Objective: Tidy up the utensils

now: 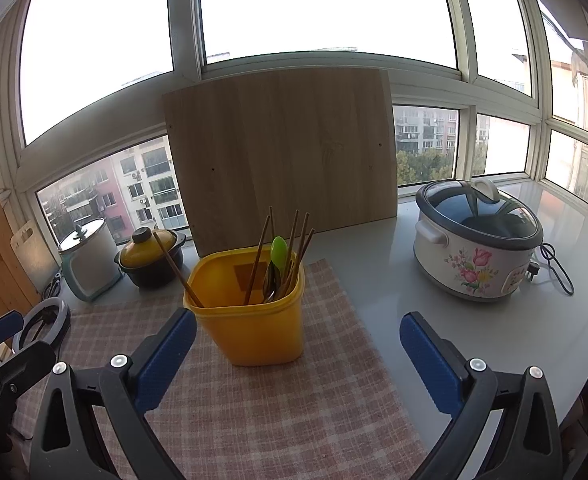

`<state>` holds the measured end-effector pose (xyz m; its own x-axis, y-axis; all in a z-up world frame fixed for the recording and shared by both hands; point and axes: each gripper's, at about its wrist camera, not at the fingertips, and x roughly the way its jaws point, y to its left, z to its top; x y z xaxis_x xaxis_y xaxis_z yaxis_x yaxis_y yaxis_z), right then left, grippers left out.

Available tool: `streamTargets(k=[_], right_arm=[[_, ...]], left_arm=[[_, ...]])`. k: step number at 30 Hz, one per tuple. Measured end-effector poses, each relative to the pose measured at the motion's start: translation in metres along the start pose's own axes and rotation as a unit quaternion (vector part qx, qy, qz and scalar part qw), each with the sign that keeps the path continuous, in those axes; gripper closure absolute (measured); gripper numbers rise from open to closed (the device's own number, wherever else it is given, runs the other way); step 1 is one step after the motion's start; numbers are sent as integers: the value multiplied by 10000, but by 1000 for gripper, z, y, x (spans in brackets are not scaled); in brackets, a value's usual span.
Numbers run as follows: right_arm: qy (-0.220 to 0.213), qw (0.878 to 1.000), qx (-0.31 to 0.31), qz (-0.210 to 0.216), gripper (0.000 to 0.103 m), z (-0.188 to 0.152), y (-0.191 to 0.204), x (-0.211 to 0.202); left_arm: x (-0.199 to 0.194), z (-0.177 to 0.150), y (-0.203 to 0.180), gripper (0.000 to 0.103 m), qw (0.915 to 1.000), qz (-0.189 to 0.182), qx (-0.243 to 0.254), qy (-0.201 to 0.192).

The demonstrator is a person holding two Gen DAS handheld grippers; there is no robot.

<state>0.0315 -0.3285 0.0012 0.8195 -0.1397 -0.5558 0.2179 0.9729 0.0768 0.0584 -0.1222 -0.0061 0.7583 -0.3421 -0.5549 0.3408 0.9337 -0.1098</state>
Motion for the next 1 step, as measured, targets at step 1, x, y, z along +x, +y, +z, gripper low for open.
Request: streamTargets(k=[1], right_arm=[[1, 10000, 7, -3, 0, 0, 0, 0]], left_arm=[[0, 0, 0, 1, 10000, -6, 6, 8]])
